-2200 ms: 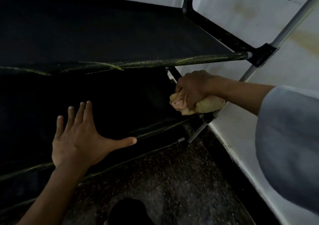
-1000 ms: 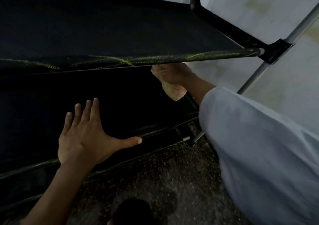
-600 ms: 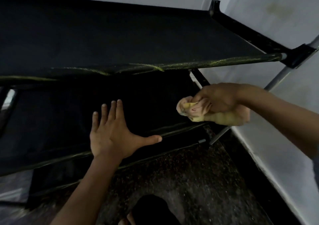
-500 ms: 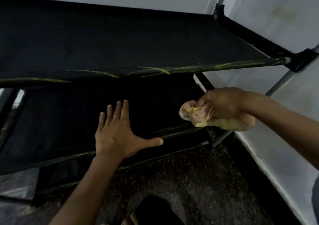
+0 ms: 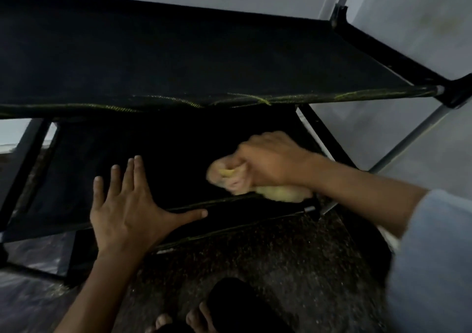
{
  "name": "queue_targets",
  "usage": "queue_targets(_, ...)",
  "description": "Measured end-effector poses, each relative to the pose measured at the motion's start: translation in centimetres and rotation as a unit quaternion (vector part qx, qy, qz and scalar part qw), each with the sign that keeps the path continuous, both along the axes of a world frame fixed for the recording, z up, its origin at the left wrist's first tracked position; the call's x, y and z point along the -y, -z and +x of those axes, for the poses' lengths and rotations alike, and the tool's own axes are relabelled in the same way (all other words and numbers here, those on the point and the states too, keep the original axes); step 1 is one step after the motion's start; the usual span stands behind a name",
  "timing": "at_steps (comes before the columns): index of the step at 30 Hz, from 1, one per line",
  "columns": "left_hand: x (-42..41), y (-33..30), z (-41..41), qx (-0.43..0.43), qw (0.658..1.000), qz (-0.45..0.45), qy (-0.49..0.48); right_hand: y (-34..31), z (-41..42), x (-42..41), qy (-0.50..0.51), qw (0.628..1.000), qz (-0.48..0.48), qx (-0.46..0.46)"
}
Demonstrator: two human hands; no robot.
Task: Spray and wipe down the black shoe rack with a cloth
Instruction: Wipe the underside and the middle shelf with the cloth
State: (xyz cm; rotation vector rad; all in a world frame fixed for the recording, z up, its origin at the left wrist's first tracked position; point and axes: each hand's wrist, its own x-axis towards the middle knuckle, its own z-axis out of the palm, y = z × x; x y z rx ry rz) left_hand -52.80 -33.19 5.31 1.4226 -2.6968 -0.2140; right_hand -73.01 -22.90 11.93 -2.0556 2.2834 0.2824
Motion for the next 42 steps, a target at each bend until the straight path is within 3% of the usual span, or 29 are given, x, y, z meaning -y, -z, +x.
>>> queue_targets(6, -0.3, -0.2, -0.1, 0.013, 1.000, -0.003, -0.002, -2.0, -9.0, -8.4, 0.143, 0.974, 0.117, -0.134)
queue_targets(9, -0.5, -0.2, -0.2, 0.011, 1.000, -0.002, -0.005, -1.2, -9.3, -7.6, 0.105, 0.973, 0.118, -0.170)
queue_targets(14, -0.4, 0.0, -0.5, 0.031, 0.999, -0.017, -0.003, -0.9, -5.7, -4.7, 0.105, 0.985, 0.079, -0.113)
queue_targets(21, -0.4, 0.2, -0.5, 0.013, 1.000, -0.006, -0.006, 0.9, 5.2, 3.4, -0.025, 0.997, -0.070, 0.017)
queue_targets(25, -0.2, 0.1, -0.3, 0.012, 1.000, -0.004, -0.006, 0.3, 0.8, -0.5, 0.027, 1.000, -0.012, -0.006)
queue_targets(29, -0.4, -0.1, -0.3, 0.012, 1.000, -0.002, -0.010, -1.2, -6.9, -7.3, 0.173, 0.982, 0.072, -0.009)
queue_targets(31, -0.4, -0.1, -0.3, 0.012, 1.000, -0.004, -0.007, -1.8, -8.4, -8.7, 0.197, 0.975, 0.089, -0.060)
queue_targets(35, -0.5, 0.0, -0.3, 0.006, 1.000, -0.006, -0.006, -0.5, -8.5, -7.4, 0.166, 0.976, 0.062, -0.124)
queue_targets(39, -0.5, -0.1, -0.4, -0.012, 1.000, -0.008, -0.005, 0.0, -4.7, -4.1, 0.127, 0.989, 0.039, -0.071)
queue_targets(42, -0.2, -0.3, 0.0, -0.058, 0.998, 0.001, 0.027, 0.4, 0.6, 0.0, 0.038, 0.999, -0.008, -0.028)
